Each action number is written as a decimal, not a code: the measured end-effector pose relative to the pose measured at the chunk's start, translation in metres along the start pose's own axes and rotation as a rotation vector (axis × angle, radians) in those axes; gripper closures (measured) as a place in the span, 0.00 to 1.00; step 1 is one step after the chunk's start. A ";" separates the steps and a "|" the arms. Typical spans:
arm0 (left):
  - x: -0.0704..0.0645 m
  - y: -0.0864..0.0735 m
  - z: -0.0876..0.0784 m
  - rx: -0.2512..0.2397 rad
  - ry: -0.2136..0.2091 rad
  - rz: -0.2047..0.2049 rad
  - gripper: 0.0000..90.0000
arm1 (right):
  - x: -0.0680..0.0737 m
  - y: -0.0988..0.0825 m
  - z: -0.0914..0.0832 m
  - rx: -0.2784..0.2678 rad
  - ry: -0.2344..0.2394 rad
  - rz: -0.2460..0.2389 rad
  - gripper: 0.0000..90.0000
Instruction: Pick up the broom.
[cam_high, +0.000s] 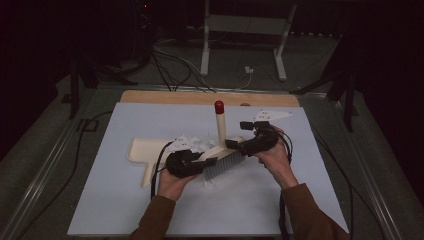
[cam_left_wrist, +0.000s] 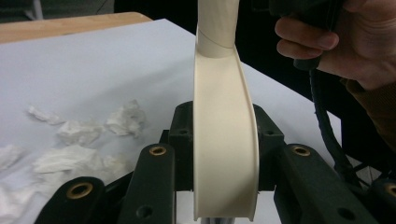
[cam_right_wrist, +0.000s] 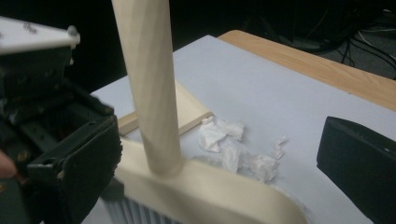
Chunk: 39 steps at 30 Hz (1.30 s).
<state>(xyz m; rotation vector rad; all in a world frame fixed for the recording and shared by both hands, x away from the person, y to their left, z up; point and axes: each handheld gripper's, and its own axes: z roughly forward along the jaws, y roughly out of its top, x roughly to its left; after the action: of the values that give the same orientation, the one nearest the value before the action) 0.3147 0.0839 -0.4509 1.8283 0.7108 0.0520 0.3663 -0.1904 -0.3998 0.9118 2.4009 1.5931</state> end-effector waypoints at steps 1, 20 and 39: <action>0.001 0.000 -0.002 0.003 0.001 0.005 0.77 | 0.000 0.000 0.001 0.012 0.007 0.000 0.00; 0.016 0.003 -0.029 0.044 -0.078 0.094 0.77 | 0.010 -0.002 0.028 0.189 0.098 -0.111 0.01; 0.019 -0.002 -0.034 0.060 -0.178 0.116 0.77 | 0.015 -0.008 0.038 0.304 0.226 -0.222 0.17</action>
<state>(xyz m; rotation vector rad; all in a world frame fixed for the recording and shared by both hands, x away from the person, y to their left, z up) 0.3167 0.1221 -0.4454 1.9033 0.4856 -0.0559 0.3665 -0.1546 -0.4201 0.4982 2.8392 1.3387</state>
